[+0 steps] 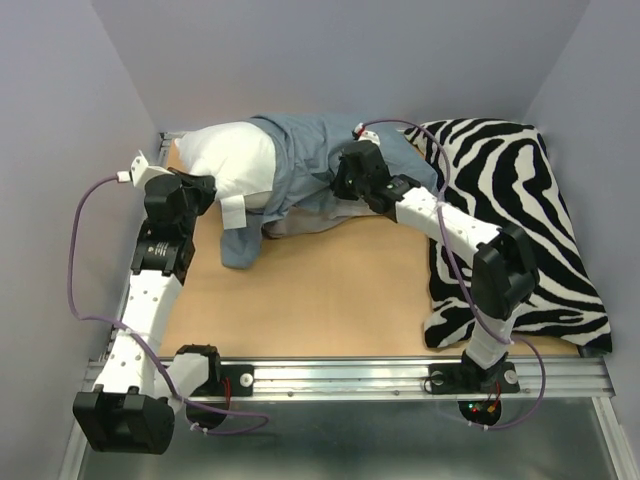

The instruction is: Remove the pillowcase from the pillow

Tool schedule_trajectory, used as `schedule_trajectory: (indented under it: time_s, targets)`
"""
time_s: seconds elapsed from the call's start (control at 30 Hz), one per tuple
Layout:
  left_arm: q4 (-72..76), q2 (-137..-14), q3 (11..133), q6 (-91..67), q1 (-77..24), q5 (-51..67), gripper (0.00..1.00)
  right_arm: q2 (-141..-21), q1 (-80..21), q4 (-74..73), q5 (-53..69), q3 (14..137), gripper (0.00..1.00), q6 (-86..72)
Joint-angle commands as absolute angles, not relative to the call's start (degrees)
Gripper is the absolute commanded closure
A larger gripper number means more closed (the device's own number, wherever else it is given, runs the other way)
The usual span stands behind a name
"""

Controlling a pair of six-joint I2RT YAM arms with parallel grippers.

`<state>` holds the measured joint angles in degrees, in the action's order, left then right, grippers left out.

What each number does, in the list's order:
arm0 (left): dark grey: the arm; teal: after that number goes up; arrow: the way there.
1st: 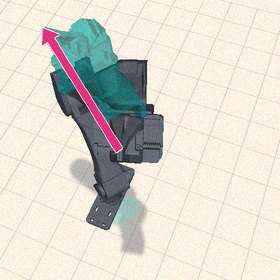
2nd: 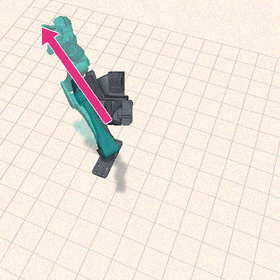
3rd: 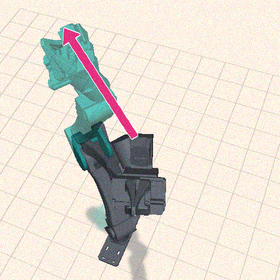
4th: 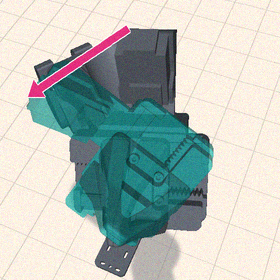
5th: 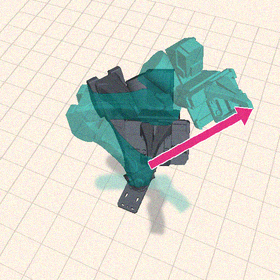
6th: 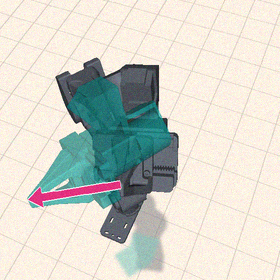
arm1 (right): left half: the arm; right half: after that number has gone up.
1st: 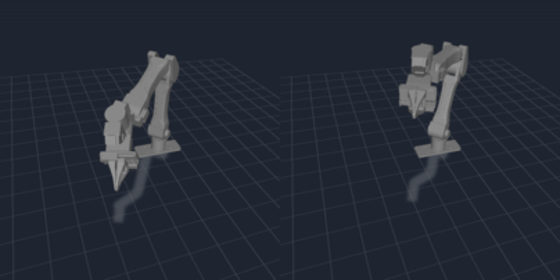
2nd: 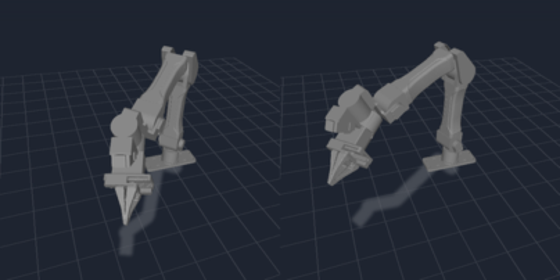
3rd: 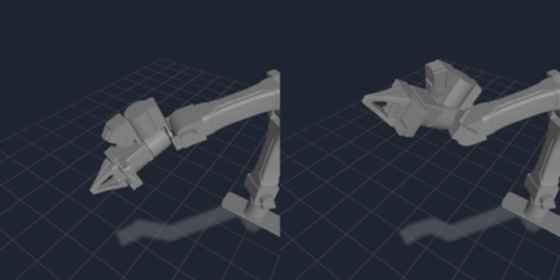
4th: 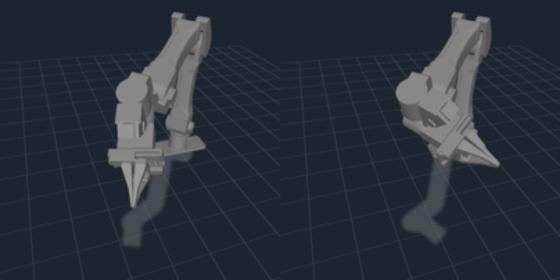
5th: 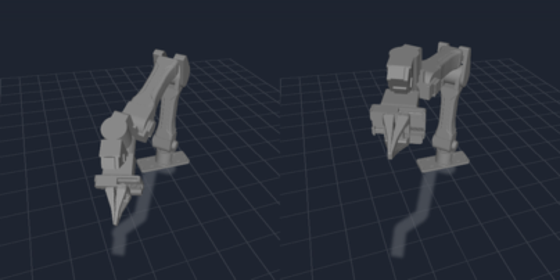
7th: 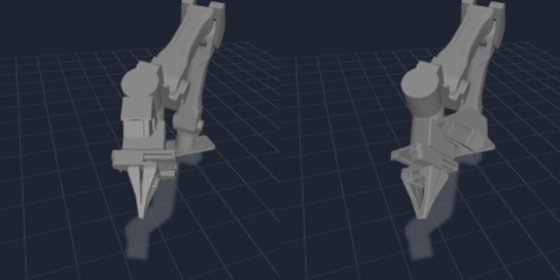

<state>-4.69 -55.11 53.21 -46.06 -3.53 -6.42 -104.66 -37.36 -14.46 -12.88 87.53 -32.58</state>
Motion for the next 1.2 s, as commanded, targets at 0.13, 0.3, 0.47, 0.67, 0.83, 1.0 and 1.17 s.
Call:
schedule_trajectory:
  time_s: [0.13, 0.3, 0.47, 0.67, 0.83, 1.0, 1.17]
  targets:
    - [0.1, -54.4, 64.6, -41.0, 2.1, -8.2, 1.0, -95.5, -29.8, -14.0, -16.2, 81.6, 0.99, -32.1]
    - [-2.9, -56.7, 71.9, -41.0, 10.7, -3.7, 1.0, -91.0, -20.5, -15.6, -15.9, 76.5, 0.99, -33.1]
    - [-4.7, -59.4, 76.9, -41.9, 20.5, 3.2, 1.0, -88.9, -9.8, -16.6, -9.2, 75.1, 0.99, -35.2]
    - [-6.1, -61.4, 76.8, -40.3, 23.5, 0.4, 1.0, -88.7, -4.1, -19.0, -5.6, 79.7, 0.99, -36.2]
    - [-1.0, -63.0, 66.3, -41.8, 21.5, 8.7, 1.0, -88.8, -7.6, -18.7, 1.1, 78.3, 0.99, -36.1]
    - [-1.1, -65.3, 61.2, -36.8, 18.1, 7.9, 1.0, -87.8, -17.6, -16.2, -1.9, 70.8, 0.99, -34.5]
    - [-12.1, -59.9, 66.2, -32.8, 13.6, -12.5, 0.03, -84.9, -26.3, -12.5, -4.0, 60.2, 0.99, -35.7]
